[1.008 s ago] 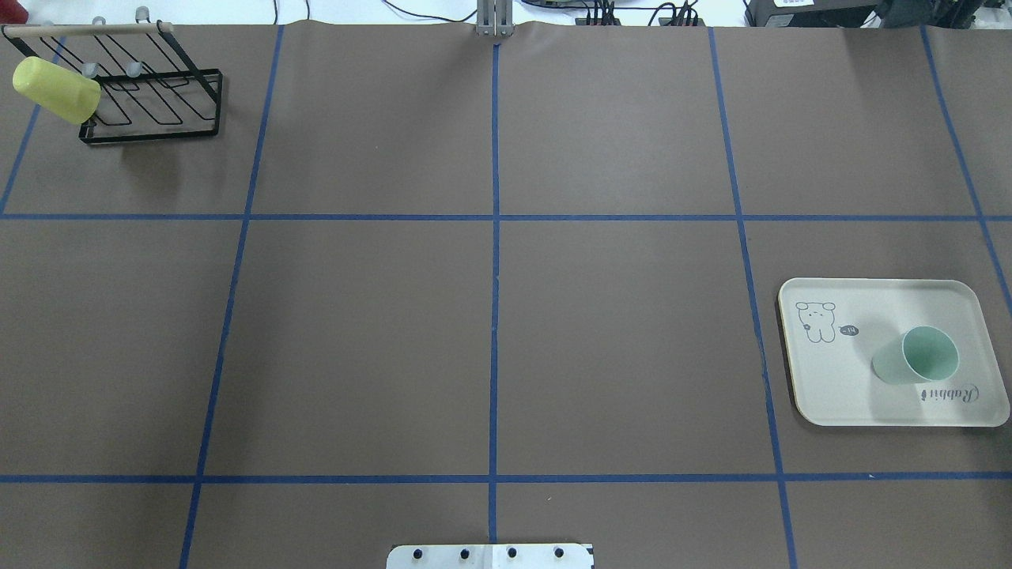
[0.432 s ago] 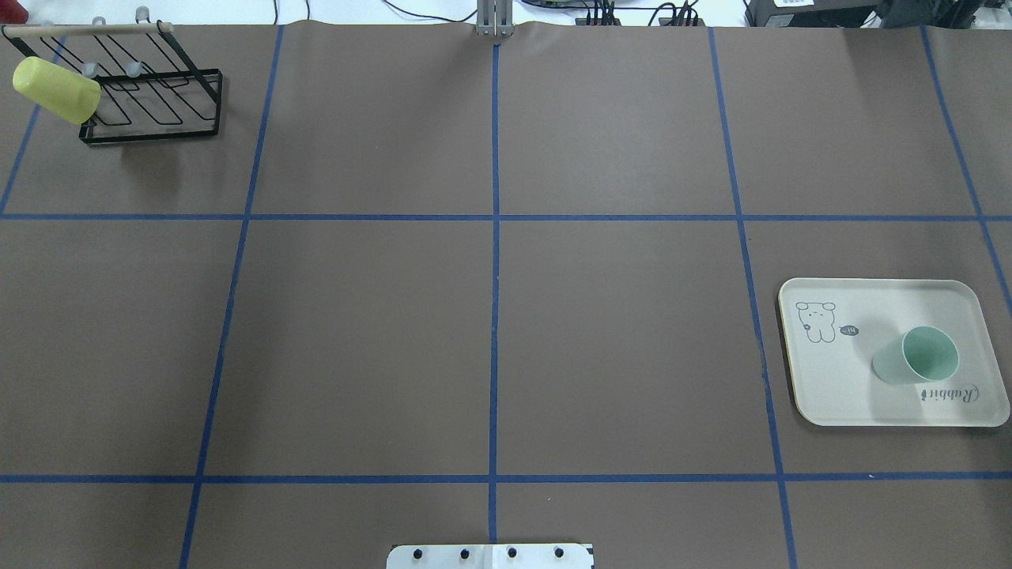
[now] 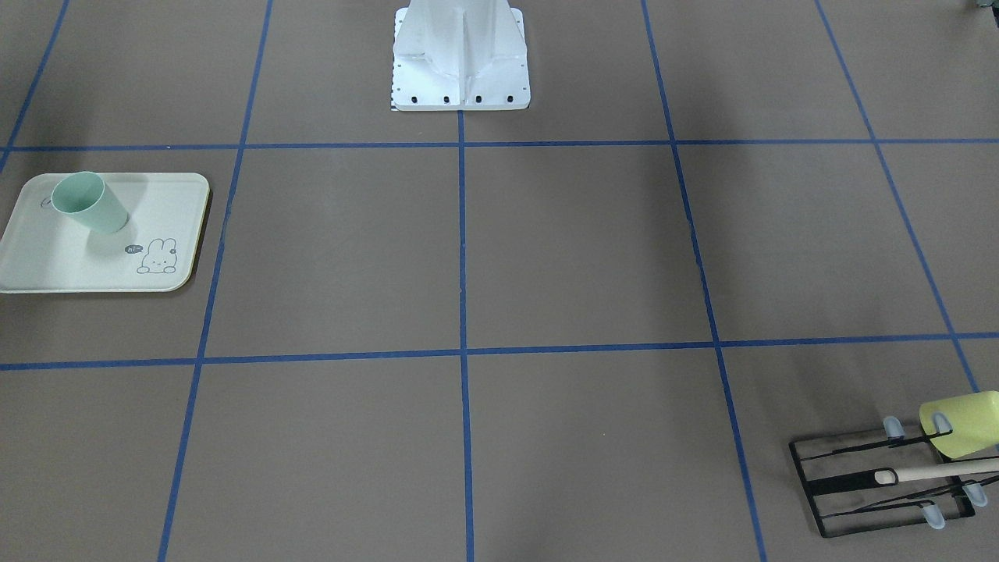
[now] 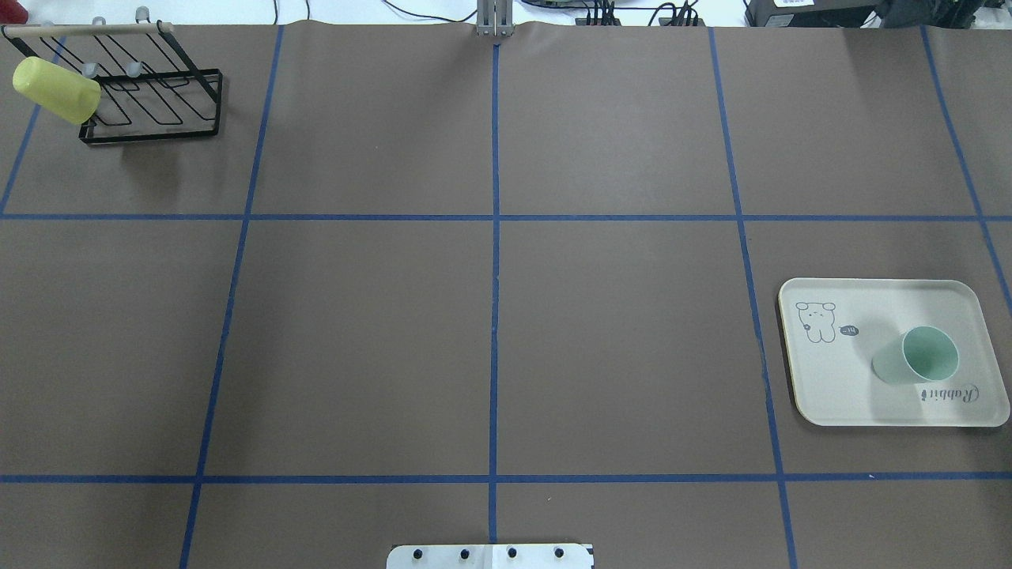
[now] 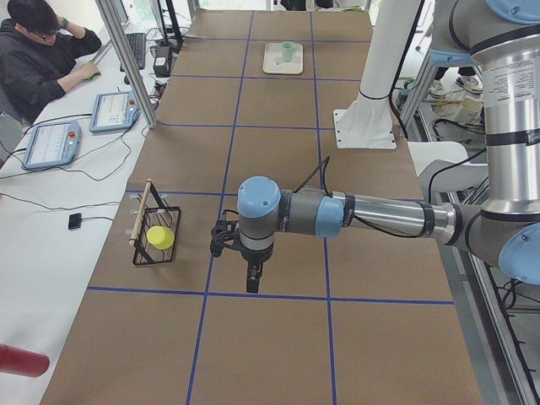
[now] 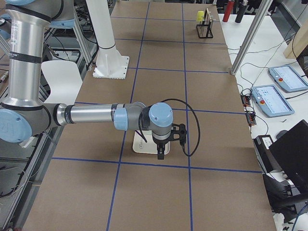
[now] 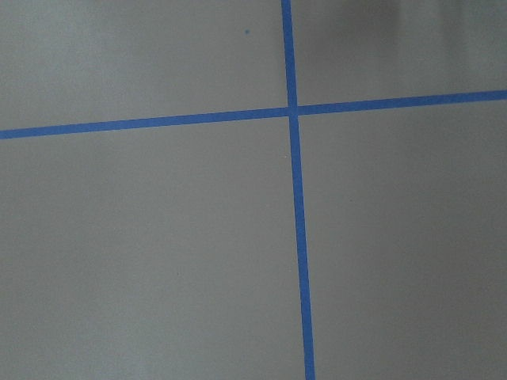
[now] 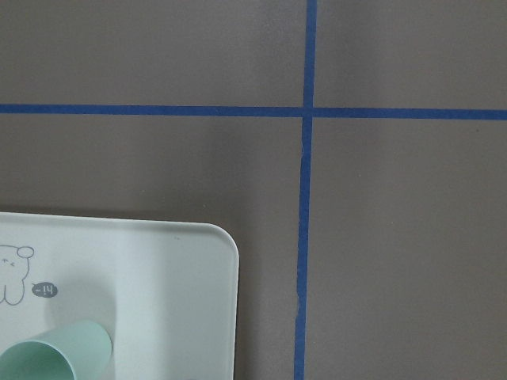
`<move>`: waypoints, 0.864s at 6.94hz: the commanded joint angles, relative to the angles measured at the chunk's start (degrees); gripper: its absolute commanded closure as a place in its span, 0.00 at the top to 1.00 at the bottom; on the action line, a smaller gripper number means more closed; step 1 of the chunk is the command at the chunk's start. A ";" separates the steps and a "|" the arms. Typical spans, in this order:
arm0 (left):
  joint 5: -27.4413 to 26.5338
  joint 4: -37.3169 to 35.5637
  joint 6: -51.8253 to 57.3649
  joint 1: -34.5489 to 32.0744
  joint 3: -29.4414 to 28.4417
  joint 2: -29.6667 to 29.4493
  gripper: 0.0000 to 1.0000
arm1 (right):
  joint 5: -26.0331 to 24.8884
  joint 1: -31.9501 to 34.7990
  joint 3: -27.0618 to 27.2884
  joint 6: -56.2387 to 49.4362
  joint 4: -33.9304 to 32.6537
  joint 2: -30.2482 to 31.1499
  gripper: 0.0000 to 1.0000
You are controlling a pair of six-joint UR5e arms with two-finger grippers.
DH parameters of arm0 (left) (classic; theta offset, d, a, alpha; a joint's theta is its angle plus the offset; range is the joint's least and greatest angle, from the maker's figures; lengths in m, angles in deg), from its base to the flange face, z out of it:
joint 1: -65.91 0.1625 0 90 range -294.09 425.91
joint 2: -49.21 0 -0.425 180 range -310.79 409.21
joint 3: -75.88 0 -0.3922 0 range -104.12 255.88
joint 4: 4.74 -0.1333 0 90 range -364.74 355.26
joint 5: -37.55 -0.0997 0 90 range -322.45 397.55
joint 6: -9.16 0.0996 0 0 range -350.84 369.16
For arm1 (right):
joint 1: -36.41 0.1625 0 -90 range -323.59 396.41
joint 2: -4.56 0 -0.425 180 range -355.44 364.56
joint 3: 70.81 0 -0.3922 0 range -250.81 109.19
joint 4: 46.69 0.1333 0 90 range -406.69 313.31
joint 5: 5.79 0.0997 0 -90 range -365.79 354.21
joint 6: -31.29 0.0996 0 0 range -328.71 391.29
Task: Left arm grabs green cup and hands to right arm on tray
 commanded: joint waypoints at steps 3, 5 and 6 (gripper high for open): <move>0.07 0.00 -0.09 0.00 -0.45 -0.11 1.00 | -0.09 0.03 -0.08 0.06 0.06 -0.03 0.99; 0.16 0.26 0.00 0.00 -1.15 -0.19 1.00 | 0.00 0.03 0.01 0.06 0.06 -0.03 0.99; 0.07 0.26 -0.09 0.00 -1.24 -0.28 1.00 | 0.00 0.03 -0.08 0.06 0.06 -0.03 0.99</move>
